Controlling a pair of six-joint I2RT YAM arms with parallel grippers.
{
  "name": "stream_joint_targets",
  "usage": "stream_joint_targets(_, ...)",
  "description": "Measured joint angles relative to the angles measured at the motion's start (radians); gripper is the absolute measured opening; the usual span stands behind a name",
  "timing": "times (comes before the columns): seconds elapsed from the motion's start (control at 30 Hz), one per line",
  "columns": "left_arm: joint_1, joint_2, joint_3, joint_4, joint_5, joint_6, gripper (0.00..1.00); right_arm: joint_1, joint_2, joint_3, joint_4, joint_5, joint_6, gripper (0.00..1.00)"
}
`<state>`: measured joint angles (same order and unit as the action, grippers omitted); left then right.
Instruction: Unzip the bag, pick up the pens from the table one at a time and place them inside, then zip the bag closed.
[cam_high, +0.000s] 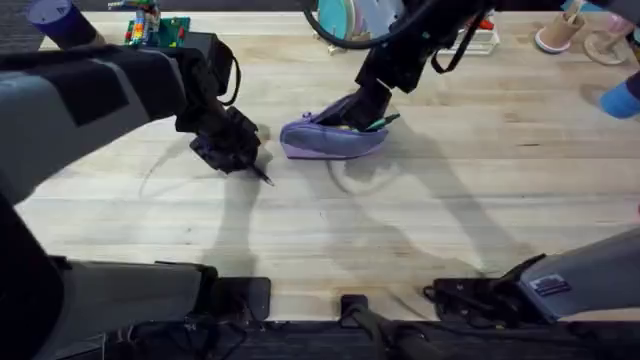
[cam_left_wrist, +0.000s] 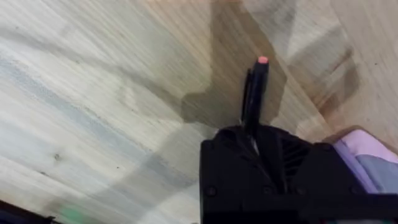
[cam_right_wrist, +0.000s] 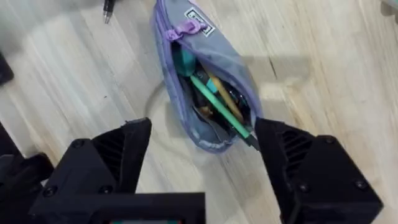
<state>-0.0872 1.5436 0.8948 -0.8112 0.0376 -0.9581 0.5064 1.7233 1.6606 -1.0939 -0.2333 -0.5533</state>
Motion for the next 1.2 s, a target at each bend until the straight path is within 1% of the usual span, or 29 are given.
stream_joint_targets(0.27, 0.0, 0.0, 0.002, 0.007, 0.0, 0.004, 0.051, 0.0, 0.0, 0.0, 0.003, 0.0, 0.0, 0.995)
stream_joint_targets(0.47, 0.0, 0.014, 0.023, -0.001, 0.005, 0.049, 0.046, 0.0, 0.0, 0.0, 0.007, 0.0, 0.0, 0.995)
stream_joint_targets(0.63, -0.006, 0.017, 0.066, 0.03, 0.019, 0.093, 0.04, -0.012, -0.015, -0.001, 0.023, 0.001, 0.009, 0.995)
stream_joint_targets(0.73, -0.007, -0.018, 0.103, 0.031, 0.017, 0.128, 0.04, -0.05, -0.057, -0.001, 0.045, 0.009, 0.064, 0.995)
stream_joint_targets(0.87, -0.007, -0.102, 0.143, 0.051, 0.01, 0.172, 0.041, -0.136, -0.113, -0.001, 0.059, 0.017, 0.16, 0.995)
stream_joint_targets(0.97, -0.011, -0.163, 0.157, 0.083, 0.009, 0.193, 0.042, -0.196, -0.129, -0.001, 0.07, 0.022, 0.224, 0.996)
stream_joint_targets(1.1, -0.045, -0.222, 0.158, 0.147, 0.002, 0.262, 0.042, -0.23, -0.129, -0.001, 0.07, 0.024, 0.27, 0.996)
stream_joint_targets(1.2, -0.096, -0.252, 0.158, 0.207, -0.002, 0.355, 0.042, -0.23, -0.129, -0.001, 0.07, 0.024, 0.285, 0.996)
